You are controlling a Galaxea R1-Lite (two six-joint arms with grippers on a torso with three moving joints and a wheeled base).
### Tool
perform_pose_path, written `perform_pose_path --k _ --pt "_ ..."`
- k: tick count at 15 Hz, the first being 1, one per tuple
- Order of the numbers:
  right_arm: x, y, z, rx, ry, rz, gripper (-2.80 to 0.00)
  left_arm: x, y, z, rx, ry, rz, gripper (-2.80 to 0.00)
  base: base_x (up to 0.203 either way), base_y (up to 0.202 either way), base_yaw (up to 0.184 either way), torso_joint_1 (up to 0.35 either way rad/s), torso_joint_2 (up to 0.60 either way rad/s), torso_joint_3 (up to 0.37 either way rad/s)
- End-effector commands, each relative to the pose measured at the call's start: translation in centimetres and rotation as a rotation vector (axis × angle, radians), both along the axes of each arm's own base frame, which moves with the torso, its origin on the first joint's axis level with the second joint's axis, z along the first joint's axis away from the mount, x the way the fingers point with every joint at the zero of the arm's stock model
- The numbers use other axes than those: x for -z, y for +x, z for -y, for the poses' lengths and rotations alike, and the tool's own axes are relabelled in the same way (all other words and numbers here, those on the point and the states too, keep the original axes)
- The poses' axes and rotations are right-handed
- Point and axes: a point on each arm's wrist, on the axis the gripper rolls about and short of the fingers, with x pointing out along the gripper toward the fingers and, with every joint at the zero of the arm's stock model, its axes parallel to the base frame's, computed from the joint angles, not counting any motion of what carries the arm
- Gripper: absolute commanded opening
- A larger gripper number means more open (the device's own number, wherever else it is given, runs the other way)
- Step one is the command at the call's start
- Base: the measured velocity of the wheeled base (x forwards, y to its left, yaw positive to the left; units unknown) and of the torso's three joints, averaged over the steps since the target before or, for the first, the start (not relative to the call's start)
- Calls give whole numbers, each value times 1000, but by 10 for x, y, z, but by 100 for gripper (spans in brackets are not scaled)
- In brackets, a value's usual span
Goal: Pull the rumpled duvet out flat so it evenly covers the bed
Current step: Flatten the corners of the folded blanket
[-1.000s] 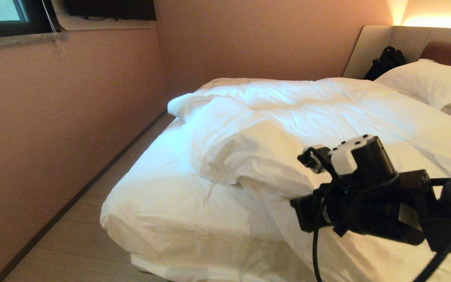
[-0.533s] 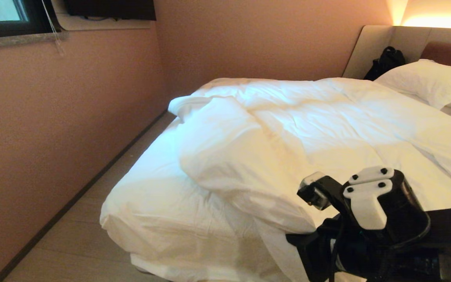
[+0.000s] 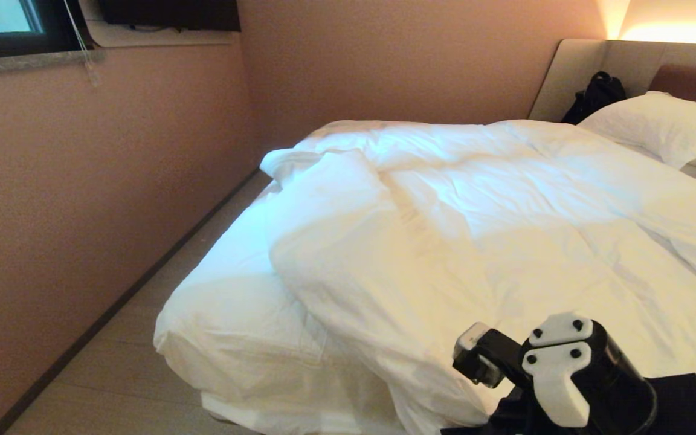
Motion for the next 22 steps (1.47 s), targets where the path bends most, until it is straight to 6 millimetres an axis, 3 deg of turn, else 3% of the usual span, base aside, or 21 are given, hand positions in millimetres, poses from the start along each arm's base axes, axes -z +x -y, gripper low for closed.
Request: perform_pose_path --k 1,5,10,11,18,22 --pt "11 3 -5 -7 -3 -9 -280 0 0 0 -1 0 0 -280 0 0 0 0 0 0" --pt "31 9 -15 -3 18 13 -280 0 0 0 -1 0 0 -280 0 0 0 0 0 0" --pt "32 12 -19 3 51 47 -280 0 0 0 -1 0 -1 -280 0 0 0 0 0 0" --pt "32 12 -19 11 48 53 0 0 0 0 -1 0 0 -280 0 0 0 0 0 0" --pt "39 11 -14 56 -8 73 0 0 0 0 -1 0 0 -280 0 0 0 0 0 0" --pt "19 3 -4 72 40 135 0 0 0 0 -1 0 0 -280 0 0 0 0 0 0"
